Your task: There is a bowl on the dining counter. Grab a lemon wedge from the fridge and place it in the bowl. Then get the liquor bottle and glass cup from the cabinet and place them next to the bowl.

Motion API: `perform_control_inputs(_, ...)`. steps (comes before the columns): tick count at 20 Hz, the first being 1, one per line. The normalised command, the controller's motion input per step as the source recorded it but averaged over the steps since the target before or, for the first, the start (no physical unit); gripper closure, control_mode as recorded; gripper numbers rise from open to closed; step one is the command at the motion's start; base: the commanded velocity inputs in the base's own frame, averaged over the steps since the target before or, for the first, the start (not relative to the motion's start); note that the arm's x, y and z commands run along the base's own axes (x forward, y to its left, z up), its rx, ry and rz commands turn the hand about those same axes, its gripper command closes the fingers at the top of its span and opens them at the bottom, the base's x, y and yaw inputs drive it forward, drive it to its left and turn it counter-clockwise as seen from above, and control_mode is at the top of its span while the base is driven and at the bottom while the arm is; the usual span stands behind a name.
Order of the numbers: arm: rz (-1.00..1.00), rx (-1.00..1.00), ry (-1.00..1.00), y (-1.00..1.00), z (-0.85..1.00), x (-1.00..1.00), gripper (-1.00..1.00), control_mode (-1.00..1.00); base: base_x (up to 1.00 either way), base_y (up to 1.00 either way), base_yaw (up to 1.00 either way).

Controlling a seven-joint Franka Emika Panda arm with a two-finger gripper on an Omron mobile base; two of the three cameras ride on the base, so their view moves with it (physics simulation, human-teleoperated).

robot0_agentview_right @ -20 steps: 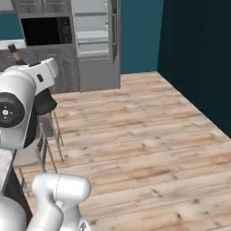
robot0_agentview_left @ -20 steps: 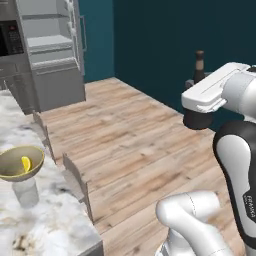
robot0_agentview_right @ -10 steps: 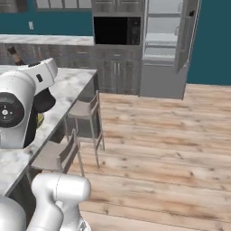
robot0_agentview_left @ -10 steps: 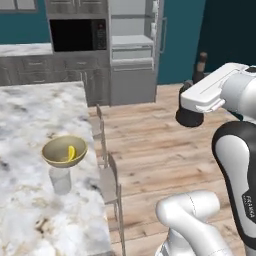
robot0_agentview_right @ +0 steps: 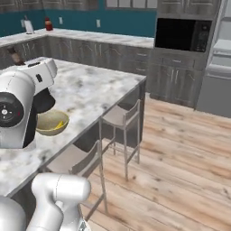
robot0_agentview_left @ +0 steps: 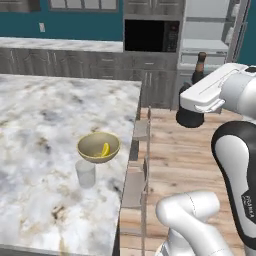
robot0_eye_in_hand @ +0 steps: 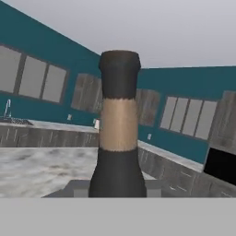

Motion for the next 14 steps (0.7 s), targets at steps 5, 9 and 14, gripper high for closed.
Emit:
perform_control_inputs(5, 0.00, 0.00, 0.00, 0.00, 0.00, 0.00, 1.00, 1.00, 0.18, -0.51, 0.54)
perform_control_inputs(9, 0.00, 0.00, 0.00, 0.00, 0.00, 0.00, 1.00, 1.00, 0.12, -0.45, 0.56)
perform_control_inputs(14, 0.00, 0.00, 0.00, 0.00, 0.00, 0.00, 1.00, 1.00, 0.13, -0.50, 0.55)
